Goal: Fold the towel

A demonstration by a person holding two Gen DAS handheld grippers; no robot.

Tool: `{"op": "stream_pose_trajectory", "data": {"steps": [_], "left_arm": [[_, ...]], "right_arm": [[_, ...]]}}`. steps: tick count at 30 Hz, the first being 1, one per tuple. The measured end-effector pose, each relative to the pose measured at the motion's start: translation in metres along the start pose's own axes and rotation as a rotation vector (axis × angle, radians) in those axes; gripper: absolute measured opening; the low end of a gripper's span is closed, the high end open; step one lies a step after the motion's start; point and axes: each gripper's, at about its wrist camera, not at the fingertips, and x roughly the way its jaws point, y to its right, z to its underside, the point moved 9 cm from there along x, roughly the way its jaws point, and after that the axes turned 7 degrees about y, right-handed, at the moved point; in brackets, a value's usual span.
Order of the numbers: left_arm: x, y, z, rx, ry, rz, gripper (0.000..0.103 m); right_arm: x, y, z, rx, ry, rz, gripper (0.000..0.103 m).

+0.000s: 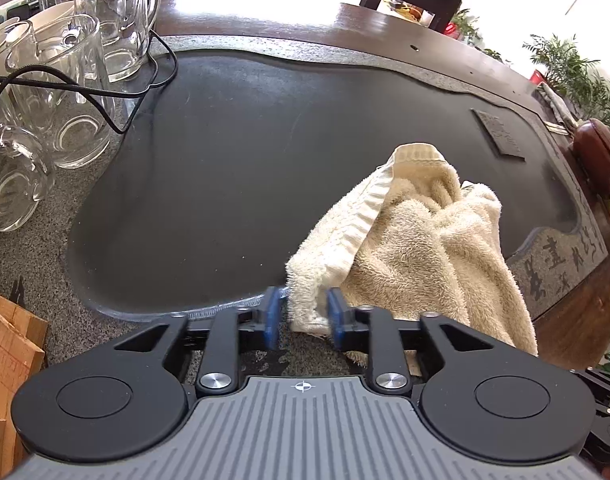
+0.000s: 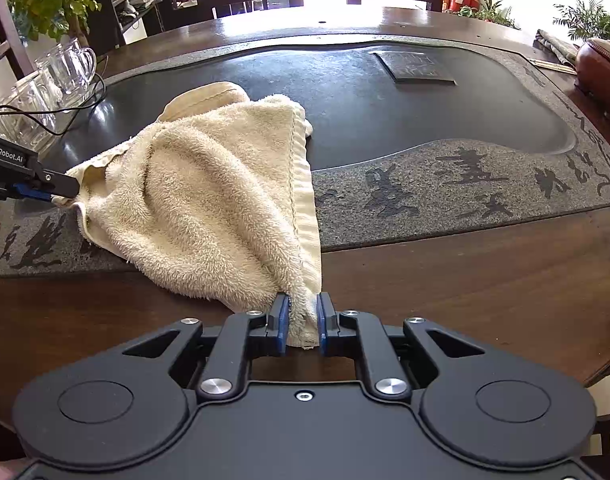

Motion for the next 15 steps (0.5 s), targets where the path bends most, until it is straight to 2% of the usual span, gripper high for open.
{"op": "stream_pose_trajectory", "data": {"steps": [8, 10, 15], "left_arm": [[0.008, 0.005, 0.001, 0.006, -0.02, 0.009, 0.031], [0.011, 0.006, 0.002, -0.003, -0.026, 0.016, 0.019], [0.009, 0.003, 0.002, -0.023, -0.012, 0.015, 0.015]], "right_arm": [[0.001, -0.001, 0.0, -0.007, -0.002, -0.004, 0.015], [0.001, 0.0, 0.0, -0.002, -0.003, -0.01, 0.015], [-0.002, 0.003, 0.0, 0.049, -0.009, -0.036, 0.015]]}}
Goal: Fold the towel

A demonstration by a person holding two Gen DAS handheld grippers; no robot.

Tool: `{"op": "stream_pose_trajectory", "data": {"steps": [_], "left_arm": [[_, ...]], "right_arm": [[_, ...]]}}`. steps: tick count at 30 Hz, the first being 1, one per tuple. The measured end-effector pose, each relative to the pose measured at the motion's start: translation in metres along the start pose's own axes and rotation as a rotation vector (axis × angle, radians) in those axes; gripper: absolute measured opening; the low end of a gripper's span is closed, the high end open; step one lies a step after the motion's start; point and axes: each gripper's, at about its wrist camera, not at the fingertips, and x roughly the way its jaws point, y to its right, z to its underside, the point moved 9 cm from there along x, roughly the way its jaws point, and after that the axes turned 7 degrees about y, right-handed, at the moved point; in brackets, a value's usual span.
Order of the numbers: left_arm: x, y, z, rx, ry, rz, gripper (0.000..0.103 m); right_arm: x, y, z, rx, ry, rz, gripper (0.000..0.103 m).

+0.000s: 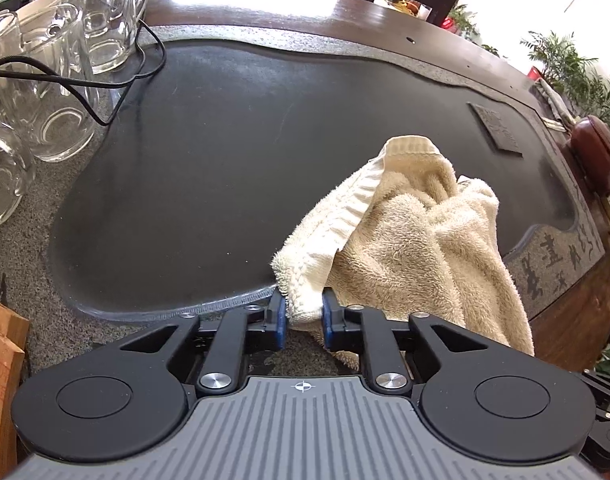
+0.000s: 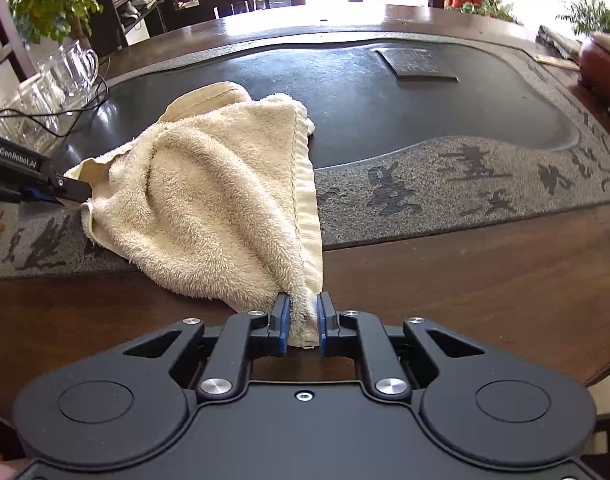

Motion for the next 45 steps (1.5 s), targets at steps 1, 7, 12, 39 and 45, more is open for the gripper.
{"op": "stream_pose_trajectory", "data": {"steps": [1, 7, 12, 39, 45], "left_arm": [[-0.001, -0.001, -0.001, -0.009, 0.004, 0.0, 0.014], [-0.016, 0.007, -0.013, -0.019, 0.055, 0.016, 0.013], [-0.036, 0.021, -0.03, 0.022, 0.134, 0.004, 0.012], [-0.107, 0.059, -0.099, 0.038, 0.374, 0.036, 0.012], [-0.099, 0.045, -0.094, 0.025, 0.362, 0.011, 0.012]], "right_arm": [[-0.001, 0.001, 0.0, 0.015, -0.001, -0.009, 0.015], [-0.02, 0.002, -0.015, 0.05, 0.046, -0.038, 0.015], [-0.04, -0.001, -0.037, 0.012, 0.125, -0.017, 0.015], [-0.082, 0.0, -0.103, -0.12, 0.312, 0.024, 0.01], [-0.046, -0.016, -0.062, -0.114, 0.201, -0.026, 0.036]]}}
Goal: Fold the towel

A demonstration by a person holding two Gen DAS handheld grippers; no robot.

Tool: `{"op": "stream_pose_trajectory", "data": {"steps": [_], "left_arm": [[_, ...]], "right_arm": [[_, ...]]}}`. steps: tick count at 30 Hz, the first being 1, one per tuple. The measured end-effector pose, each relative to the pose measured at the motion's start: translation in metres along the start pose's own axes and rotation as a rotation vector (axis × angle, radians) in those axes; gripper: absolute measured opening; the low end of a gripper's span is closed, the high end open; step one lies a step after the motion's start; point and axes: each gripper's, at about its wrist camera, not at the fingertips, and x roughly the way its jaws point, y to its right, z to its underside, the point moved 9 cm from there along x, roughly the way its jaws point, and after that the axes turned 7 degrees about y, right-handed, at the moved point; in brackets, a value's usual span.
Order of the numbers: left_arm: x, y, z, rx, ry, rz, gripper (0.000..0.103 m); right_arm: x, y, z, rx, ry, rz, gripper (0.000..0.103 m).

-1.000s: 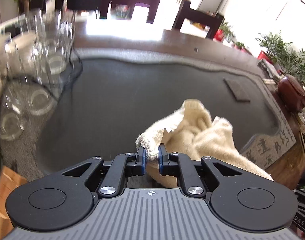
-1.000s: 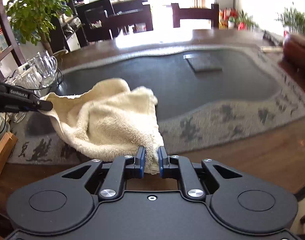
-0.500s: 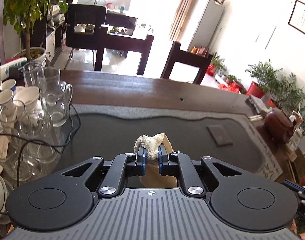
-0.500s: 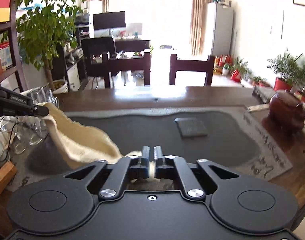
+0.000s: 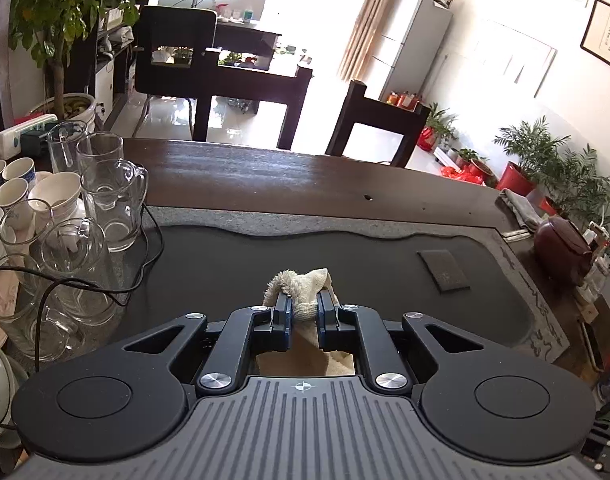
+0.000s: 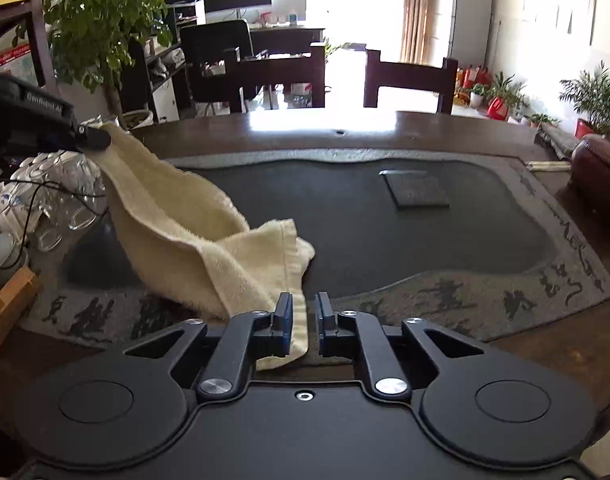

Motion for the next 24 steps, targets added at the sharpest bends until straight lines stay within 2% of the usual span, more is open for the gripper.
{"op": "stream_pose_trajectory", "data": {"steps": [4, 6, 19, 23, 24], "left_arm": [[0.003, -0.009, 0.005, -0.01, -0.011, -0.014, 0.012], [0.005, -0.013, 0.007, -0.015, -0.019, -0.021, 0.012], [0.016, -0.025, 0.015, -0.024, -0.048, -0.053, 0.012], [0.018, -0.027, 0.016, -0.026, -0.053, -0.062, 0.012], [0.018, -0.028, 0.017, -0.026, -0.054, -0.065, 0.012]], "right_arm": [[0.018, -0.011, 0.016, 0.003, -0.044, -0.031, 0.041], [0.027, -0.013, 0.022, 0.008, -0.061, -0.035, 0.047], [0.069, -0.011, 0.037, 0.006, -0.111, -0.056, 0.047], [0.076, -0.011, 0.042, -0.002, -0.131, -0.063, 0.037], [0.077, -0.011, 0.044, 0.001, -0.135, -0.064, 0.029]]}}
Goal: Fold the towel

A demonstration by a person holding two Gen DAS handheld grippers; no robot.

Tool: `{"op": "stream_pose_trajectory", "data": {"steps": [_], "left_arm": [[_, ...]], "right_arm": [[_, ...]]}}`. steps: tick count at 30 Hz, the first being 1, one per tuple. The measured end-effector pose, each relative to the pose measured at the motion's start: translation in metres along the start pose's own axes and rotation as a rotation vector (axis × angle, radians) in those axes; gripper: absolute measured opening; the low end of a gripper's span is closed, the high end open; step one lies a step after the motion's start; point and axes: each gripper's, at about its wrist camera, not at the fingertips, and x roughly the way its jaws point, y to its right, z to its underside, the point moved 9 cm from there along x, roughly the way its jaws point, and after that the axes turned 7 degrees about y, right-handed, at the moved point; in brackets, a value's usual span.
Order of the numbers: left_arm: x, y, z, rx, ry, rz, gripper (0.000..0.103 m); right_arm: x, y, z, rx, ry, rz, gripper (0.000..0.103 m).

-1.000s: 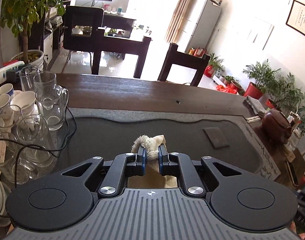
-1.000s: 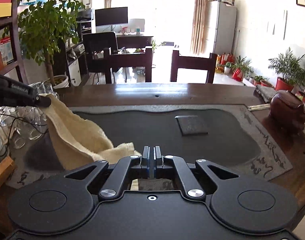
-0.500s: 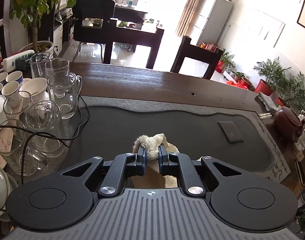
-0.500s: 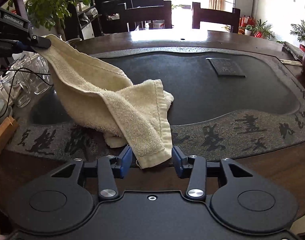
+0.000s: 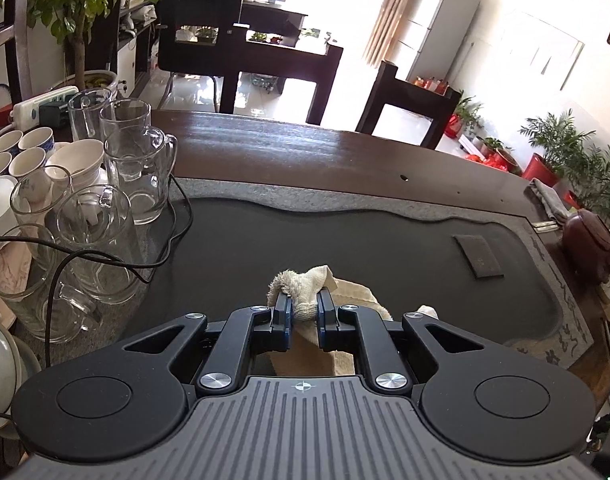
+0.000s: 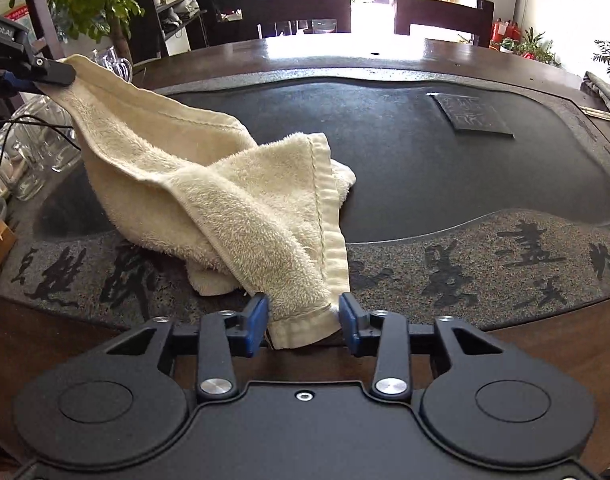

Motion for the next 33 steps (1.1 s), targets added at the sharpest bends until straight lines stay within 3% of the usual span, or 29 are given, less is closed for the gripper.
{"op": "stream_pose_trajectory", "data": {"steps": [2, 6, 13, 20, 33], "left_arm": [[0.001, -0.002, 0.0, -0.002, -0.001, -0.006, 0.012], [0.003, -0.006, 0.003, -0.009, -0.007, -0.019, 0.012], [-0.001, -0.007, -0.003, -0.024, 0.02, -0.03, 0.012], [-0.007, 0.007, -0.021, -0.019, 0.053, -0.004, 0.012], [-0.027, 0.054, -0.102, -0.001, 0.181, 0.068, 0.012]], "right_arm": [[0.001, 0.0, 0.001, -0.003, 0.002, 0.003, 0.027], [0.0, -0.001, 0.001, -0.019, 0.009, 0.018, 0.008], [-0.026, -0.003, -0.018, -0.117, 0.124, 0.111, 0.006], [-0.069, 0.011, -0.07, -0.123, 0.252, 0.171, 0.006], [-0.124, 0.037, -0.161, -0.169, 0.451, 0.278, 0.006]]}}
